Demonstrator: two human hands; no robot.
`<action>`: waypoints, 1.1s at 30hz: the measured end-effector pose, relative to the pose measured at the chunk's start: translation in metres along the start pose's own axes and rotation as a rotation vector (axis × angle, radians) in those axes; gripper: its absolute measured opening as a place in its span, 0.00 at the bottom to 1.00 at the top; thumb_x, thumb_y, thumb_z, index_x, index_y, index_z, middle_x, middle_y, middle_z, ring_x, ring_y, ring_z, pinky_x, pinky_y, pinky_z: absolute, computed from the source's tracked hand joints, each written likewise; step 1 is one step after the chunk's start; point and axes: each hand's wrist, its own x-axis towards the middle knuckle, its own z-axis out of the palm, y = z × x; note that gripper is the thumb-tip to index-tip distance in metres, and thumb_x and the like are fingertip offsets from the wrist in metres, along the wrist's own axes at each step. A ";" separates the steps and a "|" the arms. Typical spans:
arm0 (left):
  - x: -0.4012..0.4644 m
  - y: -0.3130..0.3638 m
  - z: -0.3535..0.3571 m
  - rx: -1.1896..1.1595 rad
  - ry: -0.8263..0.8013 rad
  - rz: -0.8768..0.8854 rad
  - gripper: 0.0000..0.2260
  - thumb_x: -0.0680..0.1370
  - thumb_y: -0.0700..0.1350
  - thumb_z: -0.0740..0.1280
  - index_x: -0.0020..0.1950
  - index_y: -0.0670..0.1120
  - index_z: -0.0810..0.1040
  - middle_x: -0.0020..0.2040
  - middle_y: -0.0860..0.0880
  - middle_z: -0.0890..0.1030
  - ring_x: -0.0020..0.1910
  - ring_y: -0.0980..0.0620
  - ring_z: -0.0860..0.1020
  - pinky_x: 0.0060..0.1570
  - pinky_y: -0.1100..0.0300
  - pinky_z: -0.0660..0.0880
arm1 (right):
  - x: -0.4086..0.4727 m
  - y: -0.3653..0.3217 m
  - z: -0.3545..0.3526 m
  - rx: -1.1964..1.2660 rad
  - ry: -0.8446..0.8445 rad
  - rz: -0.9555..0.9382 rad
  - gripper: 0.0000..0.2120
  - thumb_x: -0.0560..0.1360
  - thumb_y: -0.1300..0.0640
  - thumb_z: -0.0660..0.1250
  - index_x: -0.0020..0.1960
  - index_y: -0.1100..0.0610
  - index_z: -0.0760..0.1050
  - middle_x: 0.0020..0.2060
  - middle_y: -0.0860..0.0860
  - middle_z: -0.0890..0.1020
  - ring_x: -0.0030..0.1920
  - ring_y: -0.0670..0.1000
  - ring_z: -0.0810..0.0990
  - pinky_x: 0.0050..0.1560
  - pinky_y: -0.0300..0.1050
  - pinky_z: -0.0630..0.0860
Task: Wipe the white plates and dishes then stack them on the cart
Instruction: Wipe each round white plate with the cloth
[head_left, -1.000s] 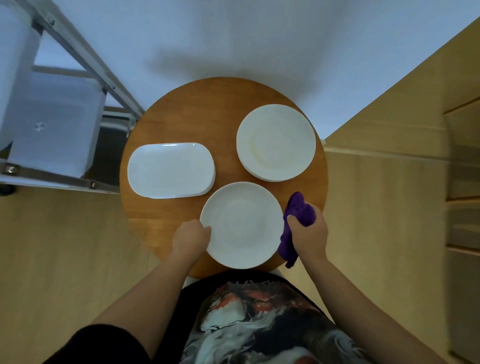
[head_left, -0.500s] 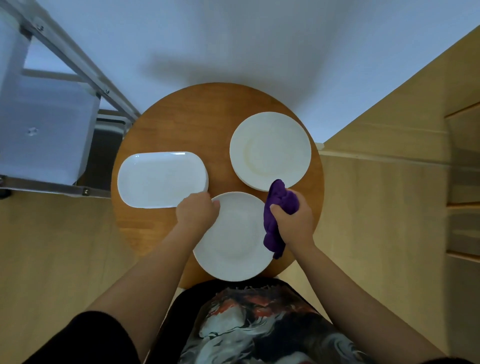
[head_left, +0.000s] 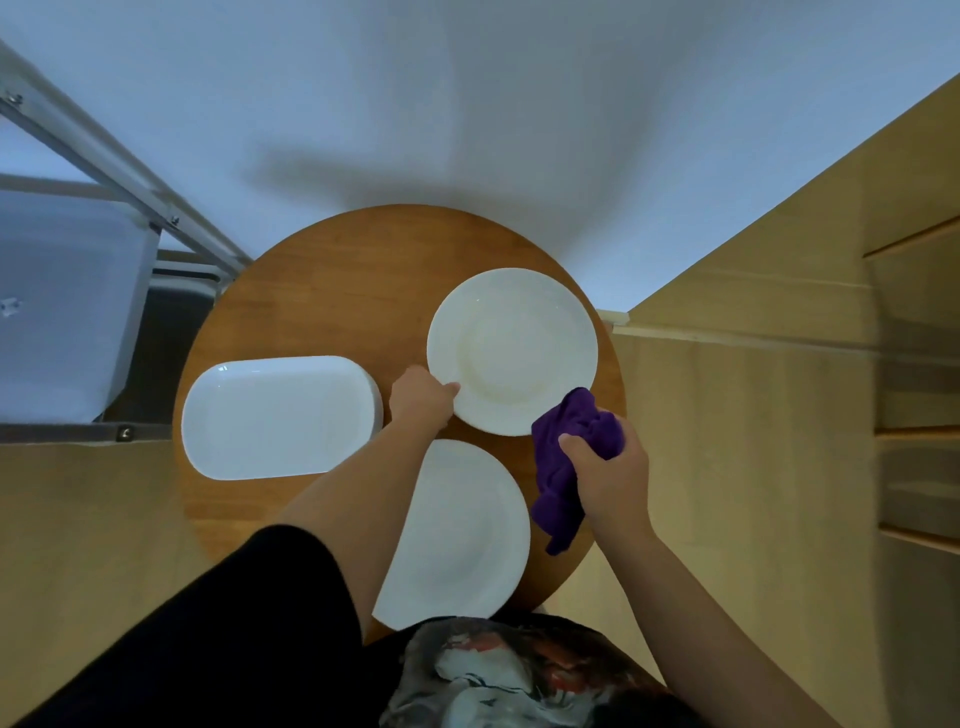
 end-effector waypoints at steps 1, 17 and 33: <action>0.001 0.000 0.000 0.004 0.002 0.004 0.17 0.77 0.48 0.67 0.62 0.42 0.72 0.56 0.43 0.78 0.44 0.46 0.80 0.43 0.56 0.79 | 0.000 0.000 -0.001 0.005 0.000 0.005 0.19 0.70 0.60 0.71 0.57 0.48 0.71 0.46 0.46 0.78 0.45 0.49 0.79 0.36 0.38 0.76; -0.012 0.027 -0.001 -0.637 0.015 -0.128 0.21 0.79 0.60 0.58 0.66 0.49 0.69 0.54 0.49 0.75 0.52 0.49 0.74 0.47 0.55 0.74 | 0.002 -0.016 -0.013 0.087 0.006 0.061 0.17 0.69 0.68 0.66 0.53 0.52 0.73 0.38 0.47 0.77 0.38 0.47 0.76 0.27 0.32 0.72; -0.104 0.038 -0.026 -0.897 -0.114 -0.031 0.23 0.75 0.69 0.51 0.59 0.56 0.71 0.55 0.49 0.78 0.53 0.46 0.77 0.53 0.46 0.78 | -0.028 -0.062 0.039 -0.782 0.132 -0.113 0.40 0.75 0.37 0.59 0.77 0.53 0.45 0.76 0.55 0.54 0.76 0.58 0.50 0.73 0.64 0.48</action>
